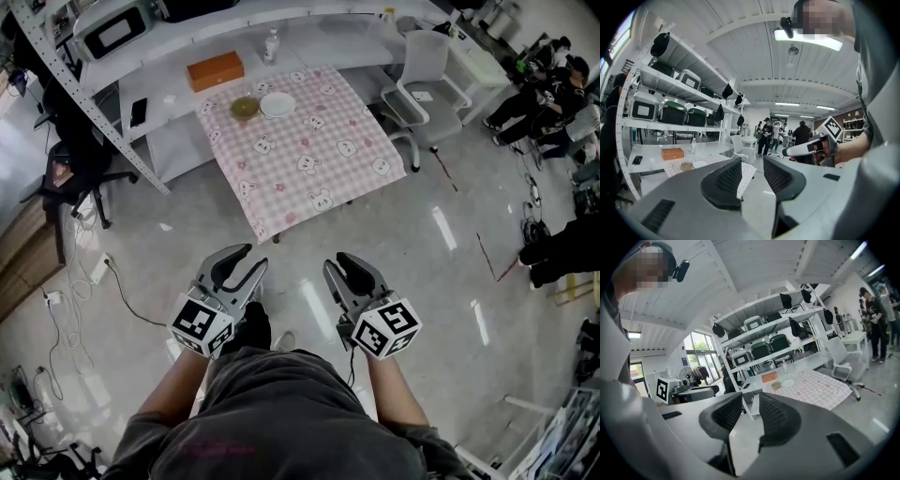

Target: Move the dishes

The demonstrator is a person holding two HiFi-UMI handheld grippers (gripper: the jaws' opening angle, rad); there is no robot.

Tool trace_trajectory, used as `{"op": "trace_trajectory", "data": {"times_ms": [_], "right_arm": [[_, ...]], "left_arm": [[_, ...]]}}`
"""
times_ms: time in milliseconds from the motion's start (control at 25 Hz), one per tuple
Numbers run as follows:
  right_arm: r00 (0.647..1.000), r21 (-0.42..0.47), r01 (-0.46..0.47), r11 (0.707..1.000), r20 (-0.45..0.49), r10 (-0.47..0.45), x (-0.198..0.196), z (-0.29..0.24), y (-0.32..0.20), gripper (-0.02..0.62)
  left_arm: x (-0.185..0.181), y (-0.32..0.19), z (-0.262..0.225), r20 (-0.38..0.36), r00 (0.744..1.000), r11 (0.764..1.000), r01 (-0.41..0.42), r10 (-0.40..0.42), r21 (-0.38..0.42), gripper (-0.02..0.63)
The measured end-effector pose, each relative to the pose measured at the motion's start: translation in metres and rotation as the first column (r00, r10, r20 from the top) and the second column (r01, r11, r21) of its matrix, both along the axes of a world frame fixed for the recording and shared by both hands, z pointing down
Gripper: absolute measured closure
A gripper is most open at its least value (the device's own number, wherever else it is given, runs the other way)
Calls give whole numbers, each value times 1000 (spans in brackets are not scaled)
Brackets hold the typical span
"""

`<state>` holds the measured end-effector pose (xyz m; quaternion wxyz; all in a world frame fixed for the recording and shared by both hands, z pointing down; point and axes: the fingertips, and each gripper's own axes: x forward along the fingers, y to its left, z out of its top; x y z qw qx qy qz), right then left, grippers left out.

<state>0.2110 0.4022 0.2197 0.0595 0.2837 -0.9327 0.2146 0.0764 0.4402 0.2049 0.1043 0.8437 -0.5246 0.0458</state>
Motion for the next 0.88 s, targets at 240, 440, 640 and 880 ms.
{"op": "trace_trajectory", "data": {"times_ms": [240, 440, 640, 880], "right_arm": [[1000, -13, 1, 1000, -13, -1, -26, 6, -37, 500], [1000, -19, -6, 1000, -22, 5, -49, 7, -66, 500], [999, -32, -20, 999, -29, 20, -74, 8, -92, 500], [998, -35, -39, 999, -42, 37, -104, 7, -124, 500]], "left_arm": [[-26, -39, 8, -8, 1000, 1000, -4, 4, -16, 462], [-50, -69, 10, -14, 1000, 1000, -9, 8, -26, 462], [-76, -96, 13, -16, 1000, 999, -20, 19, -38, 462], [-110, -130, 13, -23, 999, 998, -37, 36, -44, 462]]}}
